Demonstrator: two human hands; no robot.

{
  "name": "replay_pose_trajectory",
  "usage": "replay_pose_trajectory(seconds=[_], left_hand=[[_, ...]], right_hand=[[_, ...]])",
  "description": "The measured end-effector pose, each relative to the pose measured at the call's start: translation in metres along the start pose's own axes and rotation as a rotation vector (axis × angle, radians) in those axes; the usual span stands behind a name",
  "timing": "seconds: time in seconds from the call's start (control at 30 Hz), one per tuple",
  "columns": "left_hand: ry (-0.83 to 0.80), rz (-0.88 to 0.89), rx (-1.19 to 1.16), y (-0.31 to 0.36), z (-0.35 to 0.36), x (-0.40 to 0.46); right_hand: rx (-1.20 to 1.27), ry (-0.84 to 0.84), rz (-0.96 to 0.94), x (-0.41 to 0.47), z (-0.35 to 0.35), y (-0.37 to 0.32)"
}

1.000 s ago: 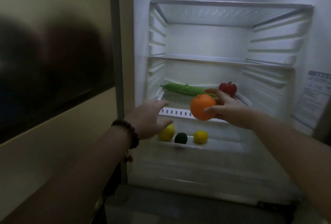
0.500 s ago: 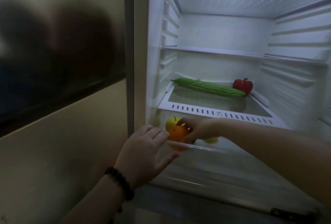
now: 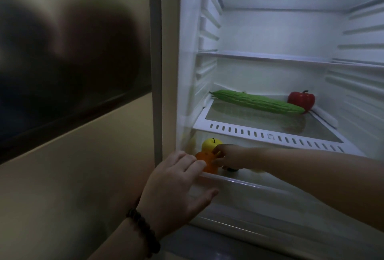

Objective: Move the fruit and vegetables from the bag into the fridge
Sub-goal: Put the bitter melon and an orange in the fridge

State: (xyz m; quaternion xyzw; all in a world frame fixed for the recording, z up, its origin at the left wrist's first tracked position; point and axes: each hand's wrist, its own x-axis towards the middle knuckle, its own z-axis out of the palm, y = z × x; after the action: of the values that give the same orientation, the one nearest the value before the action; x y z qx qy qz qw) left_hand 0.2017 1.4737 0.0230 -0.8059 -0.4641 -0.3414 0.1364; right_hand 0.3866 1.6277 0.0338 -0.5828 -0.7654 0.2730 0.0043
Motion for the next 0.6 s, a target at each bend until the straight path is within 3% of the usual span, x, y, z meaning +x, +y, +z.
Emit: replay_pose_trajectory(seconds=[0.13,0.33,0.6], left_hand=[[-0.002,0.001,0.0,0.0,0.001,-0.002],[-0.005,-0.014,-0.012,0.005,-0.001,-0.004],[-0.081,-0.08,-0.014,0.012,-0.008,-0.007]], right_hand=[[-0.244,-0.013,-0.005,-0.015,-0.008,-0.005],[-0.252,0.031,-0.009,-0.063,-0.026,-0.026],[-0.145,0.363,0.015,-0.142,-0.012,-0.039]])
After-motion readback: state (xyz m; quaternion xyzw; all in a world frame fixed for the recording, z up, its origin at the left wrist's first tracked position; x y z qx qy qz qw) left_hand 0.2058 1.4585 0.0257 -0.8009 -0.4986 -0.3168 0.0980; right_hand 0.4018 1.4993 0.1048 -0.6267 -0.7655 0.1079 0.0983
